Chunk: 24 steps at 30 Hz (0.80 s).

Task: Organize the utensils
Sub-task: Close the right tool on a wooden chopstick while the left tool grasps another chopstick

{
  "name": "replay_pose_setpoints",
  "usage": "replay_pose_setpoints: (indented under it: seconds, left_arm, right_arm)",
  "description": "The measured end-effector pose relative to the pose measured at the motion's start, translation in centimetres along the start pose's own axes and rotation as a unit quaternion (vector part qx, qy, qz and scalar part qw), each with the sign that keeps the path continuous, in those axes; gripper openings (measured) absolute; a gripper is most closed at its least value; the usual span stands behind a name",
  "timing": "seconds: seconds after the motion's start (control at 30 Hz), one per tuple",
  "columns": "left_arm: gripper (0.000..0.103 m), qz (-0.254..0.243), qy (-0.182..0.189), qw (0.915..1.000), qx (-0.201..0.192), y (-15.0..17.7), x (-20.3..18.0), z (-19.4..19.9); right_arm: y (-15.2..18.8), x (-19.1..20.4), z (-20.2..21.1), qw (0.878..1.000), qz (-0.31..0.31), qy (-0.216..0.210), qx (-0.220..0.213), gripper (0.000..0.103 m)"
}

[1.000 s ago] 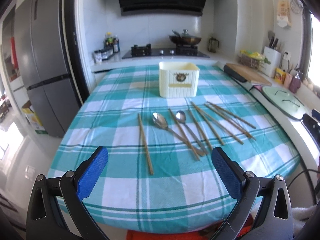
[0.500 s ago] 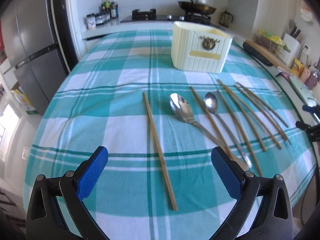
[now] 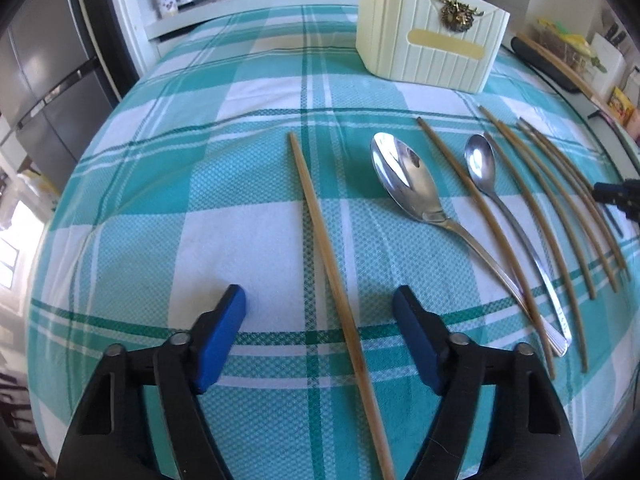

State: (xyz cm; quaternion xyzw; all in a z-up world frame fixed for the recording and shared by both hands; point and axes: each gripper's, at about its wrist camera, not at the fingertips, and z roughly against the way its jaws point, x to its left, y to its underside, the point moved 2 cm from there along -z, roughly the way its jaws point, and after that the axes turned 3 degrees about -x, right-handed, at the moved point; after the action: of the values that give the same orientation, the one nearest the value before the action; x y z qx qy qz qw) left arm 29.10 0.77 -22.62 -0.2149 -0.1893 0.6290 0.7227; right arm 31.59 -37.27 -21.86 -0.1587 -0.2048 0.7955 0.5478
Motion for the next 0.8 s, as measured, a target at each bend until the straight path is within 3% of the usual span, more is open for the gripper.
replay_pose_setpoints:
  seconds: [0.03, 0.07, 0.13, 0.3, 0.4, 0.5, 0.57, 0.67, 0.8]
  left_arm:
    - [0.056, -0.004, 0.001, 1.0000, -0.002, -0.1, 0.0, 0.1]
    - [0.046, -0.008, 0.002, 1.0000, -0.002, -0.1, 0.0, 0.2]
    - [0.043, -0.011, 0.007, 0.9999, -0.001, -0.3, 0.4, 0.2]
    - [0.043, -0.014, 0.000, 0.9999, 0.000, -0.5, 2.5, 0.0]
    - [0.043, -0.015, 0.004, 0.9999, 0.004, -1.0, 3.6, -0.3]
    - [0.051, -0.029, 0.017, 0.9993, 0.014, -2.0, 3.7, -1.0]
    - [0.059, -0.037, 0.020, 0.9990, 0.018, -2.7, 3.6, -1.7]
    - [0.059, -0.041, 0.026, 0.9985, 0.026, -4.1, 3.6, -2.6]
    - [0.058, -0.044, 0.033, 0.9977, 0.040, -5.9, 3.8, -3.9]
  right_arm:
    - [-0.2, -0.3, -0.1, 1.000, -0.014, 0.006, 0.000, 0.010]
    - [-0.3, -0.5, -0.2, 1.000, -0.026, 0.014, 0.002, 0.009]
    - [0.1, -1.1, 0.0, 0.998, -0.056, 0.027, 0.004, 0.007]
    - [2.4, -2.5, 1.7, 0.987, -0.149, 0.049, 0.026, 0.006]
    - [3.5, -2.6, 2.4, 0.985, -0.156, 0.054, 0.042, 0.007]
    - [3.6, -3.3, 2.5, 0.985, -0.161, 0.051, 0.045, 0.009]
    - [3.4, -3.7, 2.3, 0.985, -0.158, 0.053, 0.045, 0.019]
    - [2.4, -4.1, 1.8, 0.986, -0.155, 0.043, 0.040, 0.032]
    - [0.1, -4.4, 0.4, 0.989, -0.139, 0.033, 0.039, 0.032]
